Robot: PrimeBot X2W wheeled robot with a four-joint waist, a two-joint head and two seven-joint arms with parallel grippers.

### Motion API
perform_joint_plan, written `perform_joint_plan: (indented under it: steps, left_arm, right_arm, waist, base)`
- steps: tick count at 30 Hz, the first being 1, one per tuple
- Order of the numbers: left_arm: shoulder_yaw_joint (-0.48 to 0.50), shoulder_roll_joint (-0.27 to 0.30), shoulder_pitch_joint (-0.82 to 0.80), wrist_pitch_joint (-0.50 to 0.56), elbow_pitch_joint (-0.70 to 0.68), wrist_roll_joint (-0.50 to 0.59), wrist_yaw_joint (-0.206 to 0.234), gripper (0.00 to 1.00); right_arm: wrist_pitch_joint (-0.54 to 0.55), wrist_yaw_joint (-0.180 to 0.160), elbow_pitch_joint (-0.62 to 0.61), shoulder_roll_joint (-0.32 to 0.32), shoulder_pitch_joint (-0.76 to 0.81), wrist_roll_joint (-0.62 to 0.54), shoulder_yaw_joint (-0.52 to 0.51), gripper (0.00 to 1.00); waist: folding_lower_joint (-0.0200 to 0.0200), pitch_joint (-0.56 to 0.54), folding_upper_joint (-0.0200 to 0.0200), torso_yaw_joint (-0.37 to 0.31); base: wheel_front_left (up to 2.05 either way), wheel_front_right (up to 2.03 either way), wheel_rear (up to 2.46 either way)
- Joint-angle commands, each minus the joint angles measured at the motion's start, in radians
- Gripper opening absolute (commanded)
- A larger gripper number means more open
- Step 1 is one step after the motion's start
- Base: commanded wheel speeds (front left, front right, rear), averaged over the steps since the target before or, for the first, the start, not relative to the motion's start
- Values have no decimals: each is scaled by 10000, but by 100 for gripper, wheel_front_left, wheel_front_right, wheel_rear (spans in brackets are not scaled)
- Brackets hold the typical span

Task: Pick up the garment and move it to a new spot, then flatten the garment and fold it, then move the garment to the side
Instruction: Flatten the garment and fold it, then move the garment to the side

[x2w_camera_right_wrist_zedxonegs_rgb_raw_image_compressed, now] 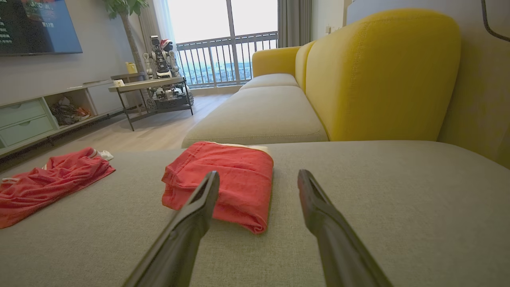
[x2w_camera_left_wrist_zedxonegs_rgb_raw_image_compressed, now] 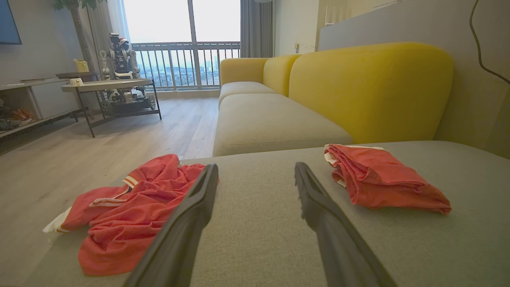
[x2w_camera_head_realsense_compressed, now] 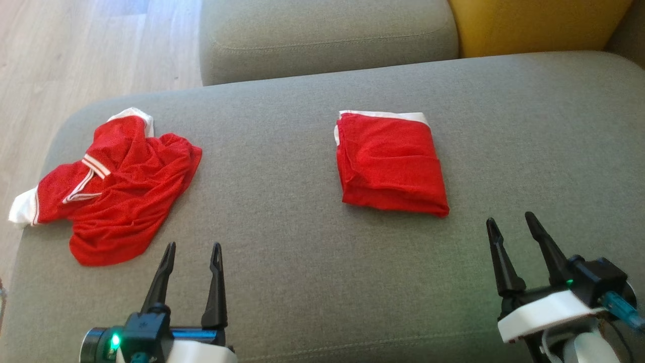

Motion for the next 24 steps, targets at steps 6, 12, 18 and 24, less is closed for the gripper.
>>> perform_joint_plan:
  steps: [6, 12, 18, 24]
  left_arm:
    - [449, -104, -291, -51, -298, 189, 45, 100]
    - [489, -158, -236, -51, -103, 204, -13, 100]
    - [630, -189, -212, -51, -23, 199, -56, 100]
    - [636, -214, -266, -51, 5, 273, -142, 100]
  right_arm:
    - [-104, -4, -424, -16, -131, 182, 147, 100]
    - [-104, -4, -484, -16, -115, 194, 160, 100]
    - [-104, -4, -480, -16, -140, 192, 161, 100]
    - [-104, -4, -209, -16, -142, 414, 93, 100]
  waist:
    - [1, 24, 0, 155]
    - [1, -23, 0, 217]
    - [1, -32, 0, 216]
    - [1, 62, 0, 376]
  base:
    - [0, 0, 0]
    - [0, 0, 0]
    - [0, 0, 0]
    - [0, 0, 0]
